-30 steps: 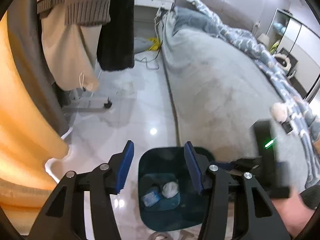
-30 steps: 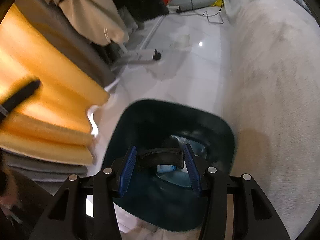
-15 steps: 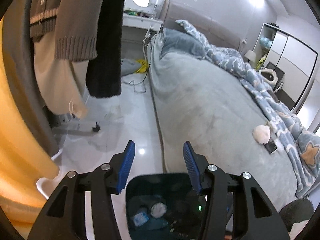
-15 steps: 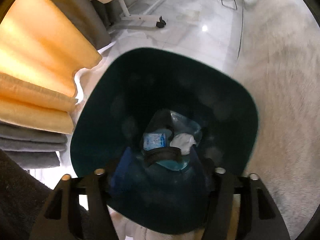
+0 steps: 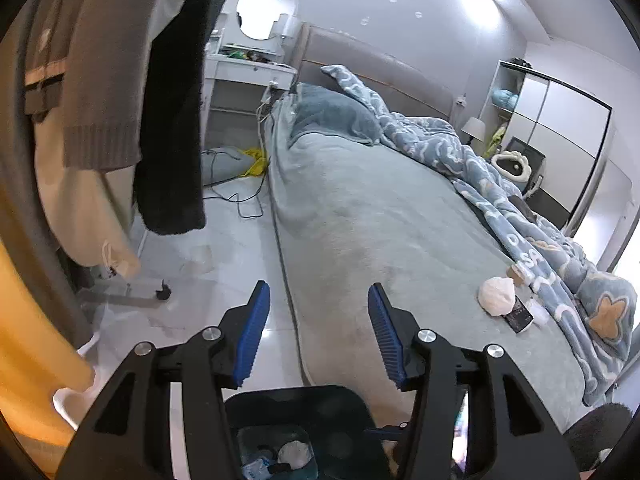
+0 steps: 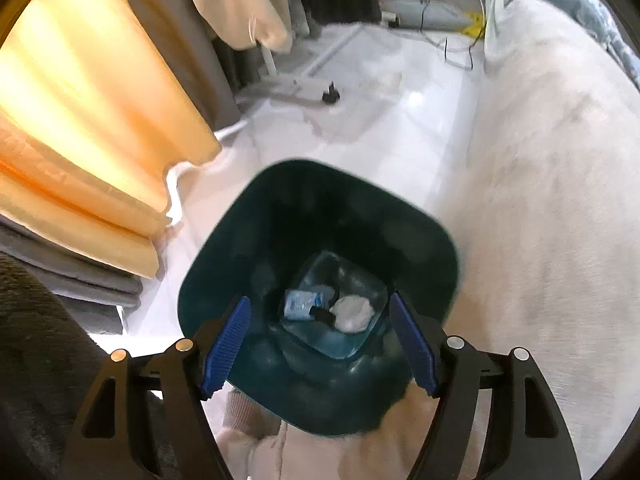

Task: Collect trash
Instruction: 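Move both grippers back over the bed toward the tissue ball and bubble wrap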

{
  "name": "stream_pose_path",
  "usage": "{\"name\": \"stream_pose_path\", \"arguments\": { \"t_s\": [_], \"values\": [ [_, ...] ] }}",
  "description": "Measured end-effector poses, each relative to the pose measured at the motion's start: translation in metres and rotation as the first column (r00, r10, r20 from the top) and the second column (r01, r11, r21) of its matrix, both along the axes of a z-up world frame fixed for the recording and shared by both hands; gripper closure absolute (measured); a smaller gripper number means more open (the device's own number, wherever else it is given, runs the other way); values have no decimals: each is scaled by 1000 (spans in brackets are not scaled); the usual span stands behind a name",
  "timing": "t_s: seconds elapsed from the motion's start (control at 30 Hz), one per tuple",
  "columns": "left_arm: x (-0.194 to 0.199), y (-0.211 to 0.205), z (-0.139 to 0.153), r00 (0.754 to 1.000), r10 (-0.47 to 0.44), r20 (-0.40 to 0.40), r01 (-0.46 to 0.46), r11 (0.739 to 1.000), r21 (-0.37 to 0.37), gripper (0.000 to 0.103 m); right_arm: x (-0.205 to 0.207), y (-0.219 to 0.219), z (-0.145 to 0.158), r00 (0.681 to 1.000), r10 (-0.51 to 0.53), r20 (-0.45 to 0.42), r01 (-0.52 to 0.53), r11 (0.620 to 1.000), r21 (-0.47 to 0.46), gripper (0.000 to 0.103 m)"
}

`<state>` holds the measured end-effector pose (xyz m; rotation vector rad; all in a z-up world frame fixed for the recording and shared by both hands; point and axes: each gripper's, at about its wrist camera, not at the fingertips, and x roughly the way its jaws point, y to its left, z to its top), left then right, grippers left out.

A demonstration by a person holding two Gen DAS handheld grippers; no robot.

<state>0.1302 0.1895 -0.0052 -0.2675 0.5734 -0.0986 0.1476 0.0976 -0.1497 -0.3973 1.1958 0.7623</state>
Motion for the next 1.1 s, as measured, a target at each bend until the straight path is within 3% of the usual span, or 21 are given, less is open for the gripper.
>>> {"name": "stream_pose_path", "arguments": {
  "t_s": [0.57, 0.77, 1.1],
  "values": [
    [33, -67, 5, 993, -107, 50, 111, 990, -83, 27, 20, -87, 64, 977, -93, 190, 81, 994, 67, 25],
    [51, -95, -2, 988, -152, 26, 154, 979, -132, 21, 30, -126, 91, 958, -79, 277, 68, 997, 49, 24],
    [69, -142, -9, 974, -227, 1, 226, 968, -113, 18, 39, -180, 117, 929, -82, 360, 73, 997, 38, 24]
  ]
}}
